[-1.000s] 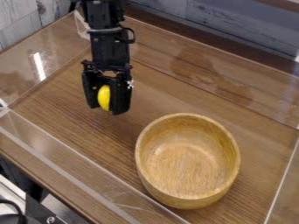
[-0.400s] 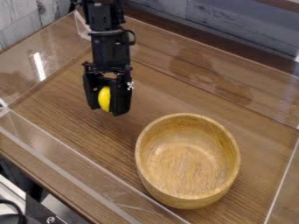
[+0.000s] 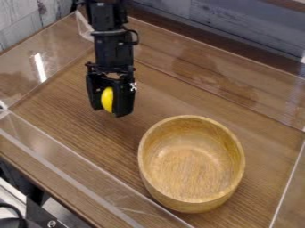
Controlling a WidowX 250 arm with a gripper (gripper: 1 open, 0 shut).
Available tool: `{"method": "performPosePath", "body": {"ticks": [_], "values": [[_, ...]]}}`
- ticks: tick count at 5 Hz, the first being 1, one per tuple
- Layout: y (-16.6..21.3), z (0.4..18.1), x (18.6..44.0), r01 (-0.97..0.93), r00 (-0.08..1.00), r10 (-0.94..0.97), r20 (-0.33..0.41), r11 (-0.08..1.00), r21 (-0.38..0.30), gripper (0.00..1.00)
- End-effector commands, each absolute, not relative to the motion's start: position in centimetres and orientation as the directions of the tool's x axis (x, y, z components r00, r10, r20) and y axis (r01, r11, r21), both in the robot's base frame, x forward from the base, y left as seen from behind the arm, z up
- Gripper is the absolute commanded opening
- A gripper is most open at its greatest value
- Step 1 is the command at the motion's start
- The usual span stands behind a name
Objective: Remove the lemon from inside the brown bowl and put it on the table
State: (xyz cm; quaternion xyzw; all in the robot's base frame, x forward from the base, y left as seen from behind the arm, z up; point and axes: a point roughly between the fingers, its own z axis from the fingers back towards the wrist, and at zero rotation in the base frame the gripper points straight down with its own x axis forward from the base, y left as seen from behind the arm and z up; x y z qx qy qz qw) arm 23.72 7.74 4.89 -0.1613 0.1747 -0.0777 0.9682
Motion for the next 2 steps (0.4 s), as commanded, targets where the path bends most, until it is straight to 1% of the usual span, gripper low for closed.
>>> {"method": "performPosePath", "body": {"ticks": [1,2], "values": [[8.19,5.72,24.61,0.115,0.940,-0.207,-0.270,0.941,-0.319,1.00],[8.26,5.65,24.65,0.118,0.940,-0.210,-0.269,0.940,-0.321,1.00]]}}
